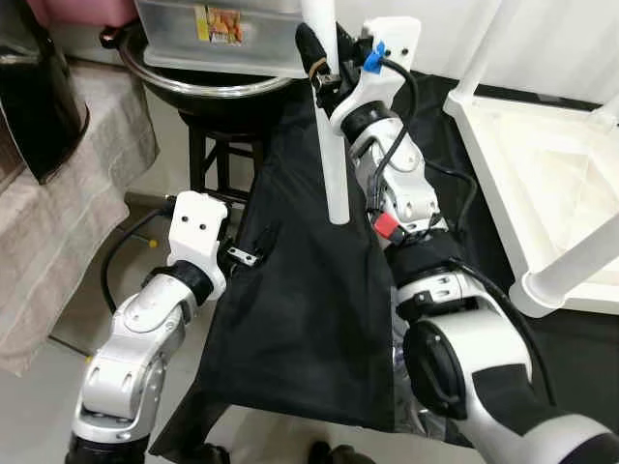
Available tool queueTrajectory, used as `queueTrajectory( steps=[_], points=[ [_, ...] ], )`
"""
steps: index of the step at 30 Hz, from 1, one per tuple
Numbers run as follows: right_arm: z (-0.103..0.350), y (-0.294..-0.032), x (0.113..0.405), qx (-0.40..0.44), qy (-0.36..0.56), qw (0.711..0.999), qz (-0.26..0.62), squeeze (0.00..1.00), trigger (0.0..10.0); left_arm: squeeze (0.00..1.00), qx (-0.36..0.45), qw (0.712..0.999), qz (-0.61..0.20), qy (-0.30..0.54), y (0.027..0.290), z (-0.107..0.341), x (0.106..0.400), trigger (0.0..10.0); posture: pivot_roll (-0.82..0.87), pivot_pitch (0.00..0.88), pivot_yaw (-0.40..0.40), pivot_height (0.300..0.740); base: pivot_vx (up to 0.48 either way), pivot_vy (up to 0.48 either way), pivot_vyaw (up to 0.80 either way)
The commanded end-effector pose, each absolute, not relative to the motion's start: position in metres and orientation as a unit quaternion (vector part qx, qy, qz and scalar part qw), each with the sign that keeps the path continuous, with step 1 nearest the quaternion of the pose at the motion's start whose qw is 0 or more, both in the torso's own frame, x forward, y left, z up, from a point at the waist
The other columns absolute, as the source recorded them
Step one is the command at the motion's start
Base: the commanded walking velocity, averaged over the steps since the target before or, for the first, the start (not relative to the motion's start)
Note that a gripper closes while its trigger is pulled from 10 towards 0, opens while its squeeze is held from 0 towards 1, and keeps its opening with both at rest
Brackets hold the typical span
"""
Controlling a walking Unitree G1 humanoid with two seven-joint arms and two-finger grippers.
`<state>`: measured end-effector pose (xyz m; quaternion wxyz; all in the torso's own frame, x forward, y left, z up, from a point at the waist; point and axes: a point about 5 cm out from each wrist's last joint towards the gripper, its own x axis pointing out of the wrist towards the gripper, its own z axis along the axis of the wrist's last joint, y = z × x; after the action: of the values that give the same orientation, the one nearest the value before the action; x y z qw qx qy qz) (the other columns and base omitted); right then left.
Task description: Building children table
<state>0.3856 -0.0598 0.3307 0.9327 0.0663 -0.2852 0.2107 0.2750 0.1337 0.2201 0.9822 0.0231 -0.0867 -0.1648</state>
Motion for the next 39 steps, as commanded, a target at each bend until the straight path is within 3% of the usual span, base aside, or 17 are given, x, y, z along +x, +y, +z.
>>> queueTrajectory(
  steps=[1, 12, 39],
  points=[
    [0.334, -0.059, 0.380, 0.057, -0.311, 0.925, 0.210, 0.00, 10.0, 0.00, 0.014, 0.984, -0.160, -0.078, 0.131, 0.215, 0.277, 10.0, 0.11, 0.051, -0.119, 0.740, 0.000, 0.000, 0.00],
    [0.345, -0.043, 0.364, 0.061, -0.360, 0.903, 0.227, 0.00, 10.0, 0.00, -0.038, 0.963, -0.266, -0.033, 0.097, 0.207, 0.290, 10.0, 0.12, 0.062, -0.112, 0.740, 0.000, 0.000, 0.00],
    [0.337, -0.033, 0.345, 0.068, -0.383, 0.893, 0.228, 0.00, 10.0, 0.00, -0.094, 0.954, -0.282, -0.045, 0.071, 0.222, 0.309, 10.0, 0.12, 0.118, -0.103, 0.740, 0.000, 0.000, 0.00]
  ],
)
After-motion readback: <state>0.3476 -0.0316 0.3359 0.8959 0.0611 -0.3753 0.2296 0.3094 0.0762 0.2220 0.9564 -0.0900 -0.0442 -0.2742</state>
